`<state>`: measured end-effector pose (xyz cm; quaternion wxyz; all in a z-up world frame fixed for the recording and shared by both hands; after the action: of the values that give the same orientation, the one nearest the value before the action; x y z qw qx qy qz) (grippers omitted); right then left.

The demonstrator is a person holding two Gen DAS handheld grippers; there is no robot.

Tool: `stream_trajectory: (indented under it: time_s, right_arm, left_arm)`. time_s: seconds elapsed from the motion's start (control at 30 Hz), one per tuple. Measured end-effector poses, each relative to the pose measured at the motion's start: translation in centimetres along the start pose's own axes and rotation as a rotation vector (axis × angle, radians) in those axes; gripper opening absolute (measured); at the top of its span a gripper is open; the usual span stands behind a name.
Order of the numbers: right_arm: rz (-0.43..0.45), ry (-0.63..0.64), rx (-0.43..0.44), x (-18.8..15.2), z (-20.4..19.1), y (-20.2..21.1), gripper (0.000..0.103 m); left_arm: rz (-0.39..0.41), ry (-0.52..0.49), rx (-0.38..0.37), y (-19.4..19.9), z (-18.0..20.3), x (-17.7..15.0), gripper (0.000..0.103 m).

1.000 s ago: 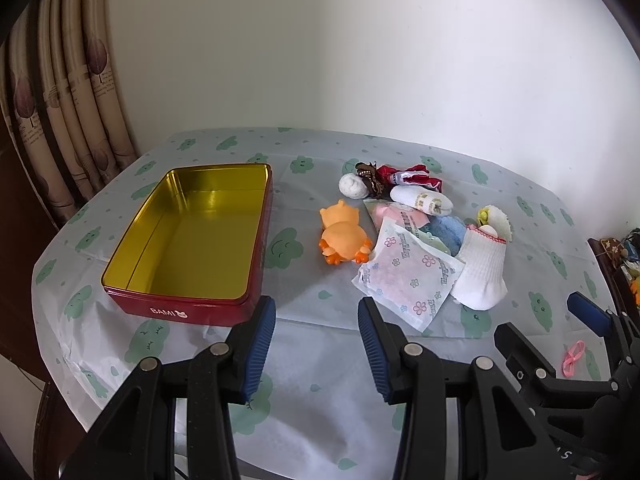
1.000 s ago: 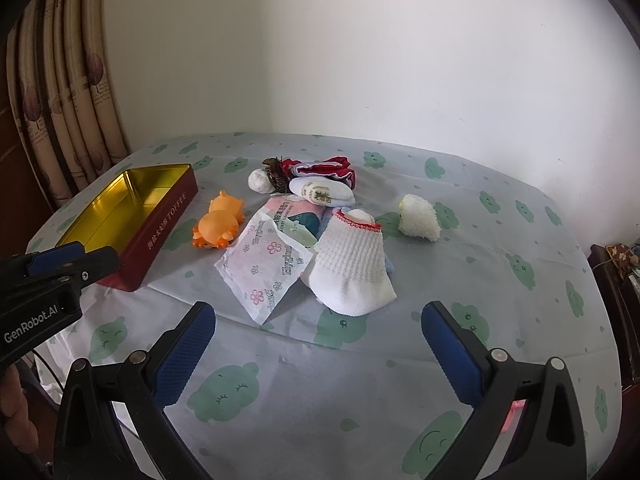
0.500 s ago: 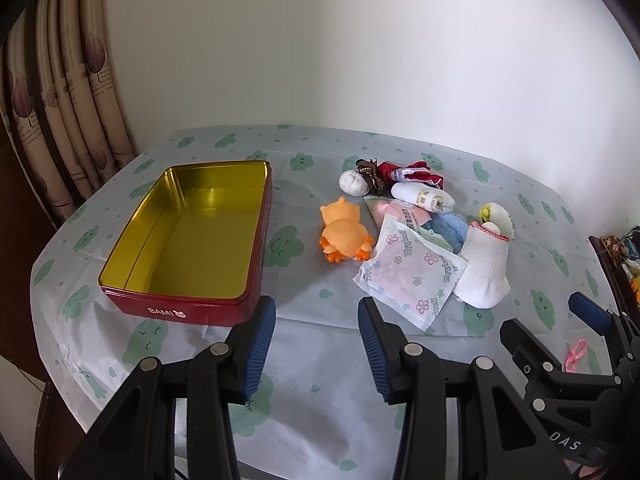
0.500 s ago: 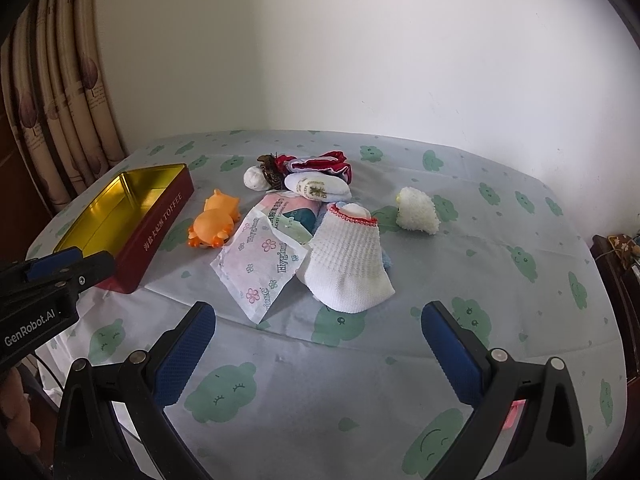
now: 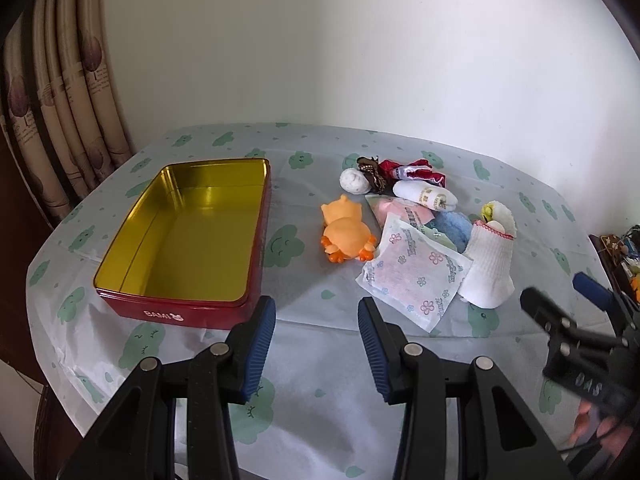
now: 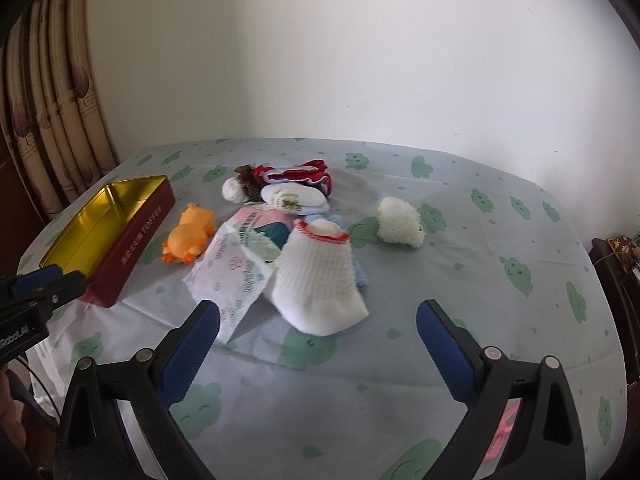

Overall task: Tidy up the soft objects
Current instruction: 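Grasp the white knit sock with red trim with the right gripper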

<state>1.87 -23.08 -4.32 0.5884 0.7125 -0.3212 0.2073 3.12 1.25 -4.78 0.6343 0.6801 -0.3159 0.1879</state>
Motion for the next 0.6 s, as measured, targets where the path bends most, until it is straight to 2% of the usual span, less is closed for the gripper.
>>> stream_trajectory:
  time_s: [0.3, 0.6]
  right_arm:
    - [-0.062, -0.016, 0.007, 1.0, 1.7, -4.0, 0.083]
    - [-0.089, 0.011, 0.035, 2.0, 0.6, -6.9, 0.080]
  left_arm:
    - [-0.028, -0.005, -0.010, -2.1, -0.4, -0.2, 0.044]
    - [-0.034, -0.014, -0.011, -4.1, -0.7, 0.4, 0.044]
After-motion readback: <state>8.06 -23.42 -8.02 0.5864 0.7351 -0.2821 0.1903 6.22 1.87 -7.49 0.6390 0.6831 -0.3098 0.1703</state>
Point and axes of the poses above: each gripper's, at about its wrist camera, not at the fingertips, and y roughly against the way its jaws point, z to its right, x to its top, the point moved 3 cm from there along -y, roughly the way its jaws point, and after that the axes turned 12 degrees about -y, right-handed, at the moved point
